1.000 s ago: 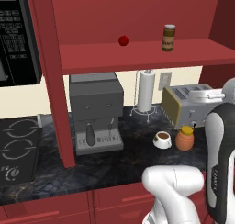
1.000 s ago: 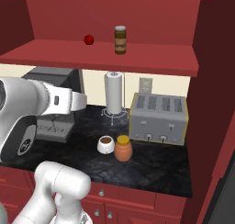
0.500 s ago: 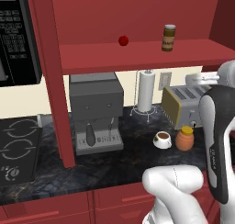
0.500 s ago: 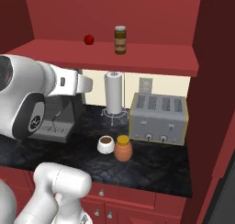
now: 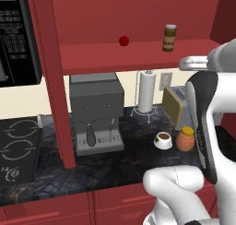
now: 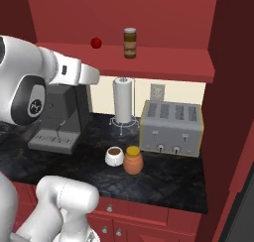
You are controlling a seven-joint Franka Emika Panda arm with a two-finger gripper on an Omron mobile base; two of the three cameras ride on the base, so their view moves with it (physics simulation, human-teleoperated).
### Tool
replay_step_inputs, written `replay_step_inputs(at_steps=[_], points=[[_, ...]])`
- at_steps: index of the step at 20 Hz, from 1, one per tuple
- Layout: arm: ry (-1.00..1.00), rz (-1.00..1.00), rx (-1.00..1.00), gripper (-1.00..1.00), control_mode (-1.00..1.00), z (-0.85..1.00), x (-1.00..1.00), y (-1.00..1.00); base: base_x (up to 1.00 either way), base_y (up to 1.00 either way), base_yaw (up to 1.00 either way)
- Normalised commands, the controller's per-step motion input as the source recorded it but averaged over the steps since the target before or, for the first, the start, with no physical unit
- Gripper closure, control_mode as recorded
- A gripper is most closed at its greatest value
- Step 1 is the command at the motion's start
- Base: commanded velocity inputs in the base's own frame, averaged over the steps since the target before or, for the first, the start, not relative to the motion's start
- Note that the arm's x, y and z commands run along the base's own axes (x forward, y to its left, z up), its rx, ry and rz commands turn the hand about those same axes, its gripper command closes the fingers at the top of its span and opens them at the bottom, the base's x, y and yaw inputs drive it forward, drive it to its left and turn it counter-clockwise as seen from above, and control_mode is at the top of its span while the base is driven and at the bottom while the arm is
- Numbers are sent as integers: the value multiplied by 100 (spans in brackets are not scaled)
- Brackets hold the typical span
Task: Pick the cinnamon and honey bottle from the cabinet and place them next to the mug.
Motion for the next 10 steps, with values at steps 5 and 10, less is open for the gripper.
replay_step_inputs(at_steps=[5,10], points=[[0,-2,0,-100,-100,7,56,-7,0,0,0],[0,7,3,-100,-100,9,51,-23,0,0,0]])
